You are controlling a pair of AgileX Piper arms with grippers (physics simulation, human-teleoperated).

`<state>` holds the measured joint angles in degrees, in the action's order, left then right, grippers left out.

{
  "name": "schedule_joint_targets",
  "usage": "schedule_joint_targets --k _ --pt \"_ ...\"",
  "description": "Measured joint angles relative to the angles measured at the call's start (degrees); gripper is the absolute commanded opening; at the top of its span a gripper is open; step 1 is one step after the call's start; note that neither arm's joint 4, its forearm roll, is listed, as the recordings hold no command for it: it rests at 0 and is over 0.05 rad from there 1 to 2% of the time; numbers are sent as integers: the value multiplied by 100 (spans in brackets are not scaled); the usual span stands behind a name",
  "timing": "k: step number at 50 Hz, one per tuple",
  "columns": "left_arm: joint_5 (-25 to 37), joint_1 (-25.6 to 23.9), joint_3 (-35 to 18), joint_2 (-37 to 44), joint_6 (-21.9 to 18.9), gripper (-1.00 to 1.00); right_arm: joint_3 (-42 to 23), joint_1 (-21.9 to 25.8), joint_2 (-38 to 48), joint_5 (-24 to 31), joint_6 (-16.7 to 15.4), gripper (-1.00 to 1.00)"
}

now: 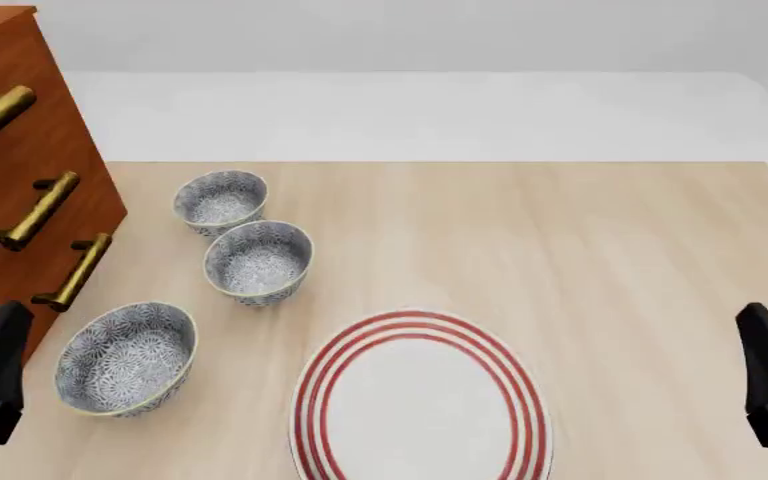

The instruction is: Pick up the bowl and put it in the middle on the plate.

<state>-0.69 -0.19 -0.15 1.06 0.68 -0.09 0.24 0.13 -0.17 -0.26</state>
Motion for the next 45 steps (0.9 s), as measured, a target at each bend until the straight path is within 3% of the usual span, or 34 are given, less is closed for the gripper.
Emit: schedule_joint_targets --k 20,37,45 --pt "485 -121 -334 -52 -95 100 -18 -18 8 6 -8 100" --pt "1302 -676 -1688 721 -255 100 -15 -21 14 -8 -13 100" --pt "1379 -1169 -2215 1510 -410 100 -16 -21 17 -10 -13 100"
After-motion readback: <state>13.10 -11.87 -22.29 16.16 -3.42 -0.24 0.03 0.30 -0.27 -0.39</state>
